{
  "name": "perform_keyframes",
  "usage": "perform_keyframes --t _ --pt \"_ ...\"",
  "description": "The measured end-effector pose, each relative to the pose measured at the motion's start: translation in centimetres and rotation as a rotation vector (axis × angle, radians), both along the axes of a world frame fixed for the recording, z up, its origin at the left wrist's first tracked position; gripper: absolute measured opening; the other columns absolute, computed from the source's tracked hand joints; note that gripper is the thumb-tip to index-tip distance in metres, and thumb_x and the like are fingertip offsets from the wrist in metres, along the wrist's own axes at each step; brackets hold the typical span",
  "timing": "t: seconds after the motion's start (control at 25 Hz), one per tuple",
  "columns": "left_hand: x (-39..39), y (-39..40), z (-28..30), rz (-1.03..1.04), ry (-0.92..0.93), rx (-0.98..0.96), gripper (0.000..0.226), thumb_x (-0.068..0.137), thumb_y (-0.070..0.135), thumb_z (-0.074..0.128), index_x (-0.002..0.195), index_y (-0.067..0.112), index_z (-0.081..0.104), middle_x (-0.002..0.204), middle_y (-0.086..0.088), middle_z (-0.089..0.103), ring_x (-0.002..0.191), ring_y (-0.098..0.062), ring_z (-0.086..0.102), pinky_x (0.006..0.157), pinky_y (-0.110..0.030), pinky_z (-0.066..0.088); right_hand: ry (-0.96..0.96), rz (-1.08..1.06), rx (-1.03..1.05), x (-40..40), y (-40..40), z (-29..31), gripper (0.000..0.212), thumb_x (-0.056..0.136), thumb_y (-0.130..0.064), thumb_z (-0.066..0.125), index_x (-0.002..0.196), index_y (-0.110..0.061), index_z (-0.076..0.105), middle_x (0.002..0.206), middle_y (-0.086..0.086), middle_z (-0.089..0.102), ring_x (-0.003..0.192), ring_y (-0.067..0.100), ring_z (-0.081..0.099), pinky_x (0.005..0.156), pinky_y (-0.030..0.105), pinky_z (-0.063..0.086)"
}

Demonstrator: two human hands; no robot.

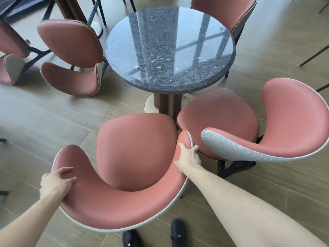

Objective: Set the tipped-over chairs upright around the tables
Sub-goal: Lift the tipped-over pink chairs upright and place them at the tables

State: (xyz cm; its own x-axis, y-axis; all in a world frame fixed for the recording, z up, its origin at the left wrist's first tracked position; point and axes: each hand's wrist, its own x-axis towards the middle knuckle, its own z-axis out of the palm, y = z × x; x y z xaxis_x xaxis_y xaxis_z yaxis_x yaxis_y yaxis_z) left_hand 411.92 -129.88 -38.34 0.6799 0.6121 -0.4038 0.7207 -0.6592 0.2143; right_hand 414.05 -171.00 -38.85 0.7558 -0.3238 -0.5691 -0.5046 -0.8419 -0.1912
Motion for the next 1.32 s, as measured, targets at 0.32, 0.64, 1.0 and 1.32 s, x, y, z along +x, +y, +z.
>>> perform_keyframes --t 0.32,0.64,1.0,1.32 --pt "5.2 4.2 0.1 -0.081 -0.059 0.036 0.043 0.076 0.018 0.081 0.117 0.029 0.074 0.13 -0.02 0.052 0.114 -0.047 0.056 0.102 -0.054 0.047 0.009 -0.117 0.01 0.5 5.0 0.2 0.068 0.084 -0.026 0.072 0.14 -0.035 0.034 0.127 0.016 0.03 0.096 0.038 0.065 0.079 0.033 0.051" --pt "7.2 5.8 0.7 -0.136 -0.083 0.06 0.041 0.078 0.016 0.079 0.116 0.029 0.075 0.131 -0.017 0.053 0.116 -0.045 0.057 0.104 -0.05 0.046 0.002 -0.125 -0.026 0.5 7.4 0.0 0.067 0.086 -0.024 0.069 0.142 -0.034 0.034 0.127 0.017 0.03 0.095 0.037 0.065 0.077 0.031 0.049" --pt "5.9 4.2 1.8 -0.461 -0.067 0.199 0.048 0.083 0.026 0.072 0.13 0.028 0.062 0.159 -0.009 0.025 0.128 -0.049 0.041 0.105 -0.056 0.041 0.087 -0.097 -0.015 -1.5 9.1 1.1 0.07 0.093 -0.037 0.052 0.151 -0.04 0.013 0.137 0.017 0.024 0.111 0.037 0.05 0.075 0.034 0.036" --pt "0.5 -17.3 5.8 -0.724 -0.258 -0.141 0.049 0.09 0.034 0.063 0.137 0.021 0.054 0.164 -0.004 0.018 0.138 -0.035 0.035 0.105 -0.045 0.041 -0.182 0.019 0.072 -7.8 0.2 8.9 0.05 0.092 -0.03 0.053 0.138 -0.018 0.038 0.135 0.013 0.031 0.126 0.034 0.039 0.093 0.044 0.046"
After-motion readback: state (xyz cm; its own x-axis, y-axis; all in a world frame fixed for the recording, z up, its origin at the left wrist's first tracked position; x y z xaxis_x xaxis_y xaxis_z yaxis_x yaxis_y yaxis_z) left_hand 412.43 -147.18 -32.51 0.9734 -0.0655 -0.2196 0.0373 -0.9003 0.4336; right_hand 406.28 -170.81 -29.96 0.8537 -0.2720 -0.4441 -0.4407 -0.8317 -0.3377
